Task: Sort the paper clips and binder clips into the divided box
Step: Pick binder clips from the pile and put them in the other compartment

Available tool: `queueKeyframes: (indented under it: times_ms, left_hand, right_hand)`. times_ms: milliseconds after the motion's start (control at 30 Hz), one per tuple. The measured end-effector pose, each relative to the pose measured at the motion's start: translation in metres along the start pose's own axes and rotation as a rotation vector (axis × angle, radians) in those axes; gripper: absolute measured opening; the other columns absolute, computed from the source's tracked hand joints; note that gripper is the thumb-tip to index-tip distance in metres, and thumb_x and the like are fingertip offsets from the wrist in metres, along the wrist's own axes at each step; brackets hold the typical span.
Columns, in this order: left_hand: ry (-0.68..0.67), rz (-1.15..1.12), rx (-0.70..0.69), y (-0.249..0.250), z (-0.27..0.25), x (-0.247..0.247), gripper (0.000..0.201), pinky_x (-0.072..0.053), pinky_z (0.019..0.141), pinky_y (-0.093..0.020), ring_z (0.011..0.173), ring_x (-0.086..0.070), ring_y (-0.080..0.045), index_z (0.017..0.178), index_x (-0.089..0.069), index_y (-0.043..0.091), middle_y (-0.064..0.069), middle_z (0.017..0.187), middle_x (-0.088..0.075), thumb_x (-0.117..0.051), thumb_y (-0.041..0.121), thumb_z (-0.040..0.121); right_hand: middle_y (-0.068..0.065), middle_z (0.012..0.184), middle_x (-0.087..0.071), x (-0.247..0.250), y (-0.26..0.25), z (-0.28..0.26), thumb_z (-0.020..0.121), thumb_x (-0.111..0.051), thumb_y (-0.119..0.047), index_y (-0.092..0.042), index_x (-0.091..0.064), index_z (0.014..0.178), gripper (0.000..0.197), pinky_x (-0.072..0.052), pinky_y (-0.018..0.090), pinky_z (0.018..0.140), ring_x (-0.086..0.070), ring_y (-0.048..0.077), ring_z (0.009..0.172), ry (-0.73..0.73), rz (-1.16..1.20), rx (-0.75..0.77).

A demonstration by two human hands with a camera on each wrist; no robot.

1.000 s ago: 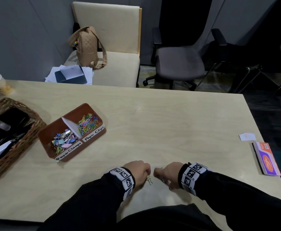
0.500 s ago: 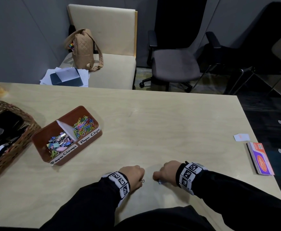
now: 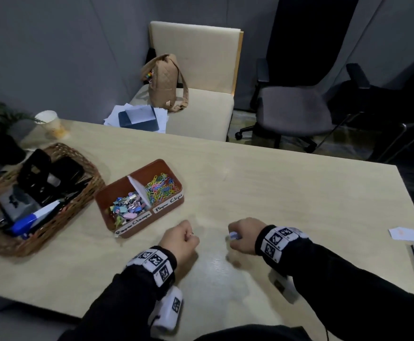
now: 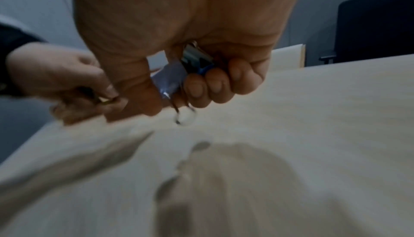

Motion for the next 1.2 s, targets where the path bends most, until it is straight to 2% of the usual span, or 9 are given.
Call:
queueKeyframes:
  times_ms: [133, 267, 467, 533, 667, 833, 967, 1067, 1200]
  left_hand:
    - [0.196, -0.307, 0.102, -0.020, -0.003, 0.068, 0.014, -0.038, 0.059, -0.027, 0.058, -0.049, -0.016, 0.078, -0.048, 0.015, -0.001, 0.063, -0.055, -0.054, 0.007, 0.088]
    - [0.349, -0.682, 0.237, -0.059, 0.001, 0.112, 0.017, -0.030, 0.038, -0.016, 0.039, -0.040, -0.012, 0.085, -0.051, 0.018, -0.006, 0.060, -0.051, -0.043, 0.007, 0.095]
    - [0.465, -1.033, 0.464, -0.112, 0.009, 0.137, 0.021, -0.022, 0.037, -0.011, 0.033, -0.035, -0.012, 0.073, -0.048, 0.010, -0.008, 0.061, -0.046, -0.046, 0.017, 0.093]
    - [0.518, -1.046, 0.495, -0.124, 0.011, 0.142, 0.027, -0.029, 0.040, -0.018, 0.042, -0.042, -0.017, 0.075, -0.051, 0.009, -0.009, 0.063, -0.050, -0.049, 0.029, 0.092]
    - [0.520, -1.122, 0.490, -0.127, 0.018, 0.149, 0.031, -0.051, 0.061, -0.033, 0.073, -0.058, -0.027, 0.081, -0.054, 0.011, -0.014, 0.090, -0.055, -0.045, 0.035, 0.097]
    - [0.464, -1.087, 0.414, -0.115, 0.016, 0.155, 0.027, -0.046, 0.084, -0.036, 0.100, -0.055, -0.027, 0.116, -0.056, 0.015, -0.011, 0.109, -0.054, -0.040, 0.027, 0.098]
    - [0.461, -0.916, 0.275, -0.101, 0.010, 0.156, 0.018, -0.049, 0.066, -0.032, 0.075, -0.059, -0.019, 0.101, -0.062, 0.012, -0.012, 0.100, -0.062, -0.046, 0.019, 0.096]
    - [0.435, -0.487, 0.116, -0.084, 0.004, 0.151, 0.017, -0.047, 0.061, -0.026, 0.068, -0.060, -0.018, 0.089, -0.065, 0.016, -0.006, 0.089, -0.066, -0.050, 0.019, 0.095]
    - [0.400, 0.198, 0.012, -0.068, -0.003, 0.135, 0.009, -0.049, 0.080, -0.031, 0.097, -0.057, -0.020, 0.096, -0.064, 0.025, 0.003, 0.105, -0.059, -0.058, 0.025, 0.089]
  right_hand:
    - [0.001, 0.068, -0.057, 0.036, -0.045, 0.046, 0.087, -0.060, -0.024, -0.011, -0.061, 0.075, 0.018, -0.041, 0.027, 0.067, -0.054, 0.022, 0.073, 0.075, 0.383, 0.019]
    - [0.004, 0.055, -0.046, 0.051, -0.097, 0.081, 0.090, -0.061, -0.023, -0.016, -0.053, 0.064, 0.028, -0.032, 0.024, 0.049, -0.040, 0.019, 0.049, 0.023, 0.795, -0.031]
    - [0.013, 0.074, -0.054, 0.055, -0.166, 0.112, 0.094, -0.057, -0.011, -0.003, -0.057, 0.103, 0.013, -0.036, 0.020, 0.040, -0.047, 0.014, 0.038, -0.094, 1.176, -0.192]
    - [0.013, 0.079, -0.050, 0.055, -0.179, 0.120, 0.092, -0.061, -0.011, 0.001, -0.055, 0.118, 0.030, -0.046, 0.025, 0.046, -0.052, 0.019, 0.050, -0.079, 1.235, -0.225]
    - [0.013, 0.089, -0.046, 0.054, -0.197, 0.130, 0.090, -0.065, -0.015, 0.000, -0.053, 0.117, 0.034, -0.058, 0.036, 0.080, -0.056, 0.024, 0.072, -0.052, 1.283, -0.264]
    - [0.006, 0.078, -0.057, 0.058, -0.199, 0.134, 0.094, -0.053, -0.025, -0.008, -0.060, 0.096, 0.019, -0.043, 0.026, 0.055, -0.053, 0.020, 0.062, 0.017, 1.136, -0.236]
    - [0.006, 0.072, -0.061, 0.062, -0.193, 0.124, 0.092, -0.051, -0.020, -0.009, -0.063, 0.079, 0.021, -0.038, 0.019, 0.046, -0.057, 0.021, 0.054, 0.027, 1.094, -0.159]
    - [0.009, 0.075, -0.062, 0.066, -0.183, 0.114, 0.090, -0.057, -0.012, -0.009, -0.063, 0.080, 0.012, -0.043, 0.015, 0.042, -0.055, 0.019, 0.051, 0.108, 0.936, -0.060]
    - [0.005, 0.095, -0.065, 0.060, -0.164, 0.105, 0.088, -0.057, -0.027, -0.019, -0.063, 0.090, 0.010, -0.047, 0.026, 0.072, -0.061, 0.023, 0.089, 0.199, 0.139, 0.053]
Point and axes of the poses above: each hand's wrist, its own z-axis towards the middle knuckle, its own x-axis out of the back of the hand, y = z × x, the point moved 8 cm from there along z, towards the middle knuckle
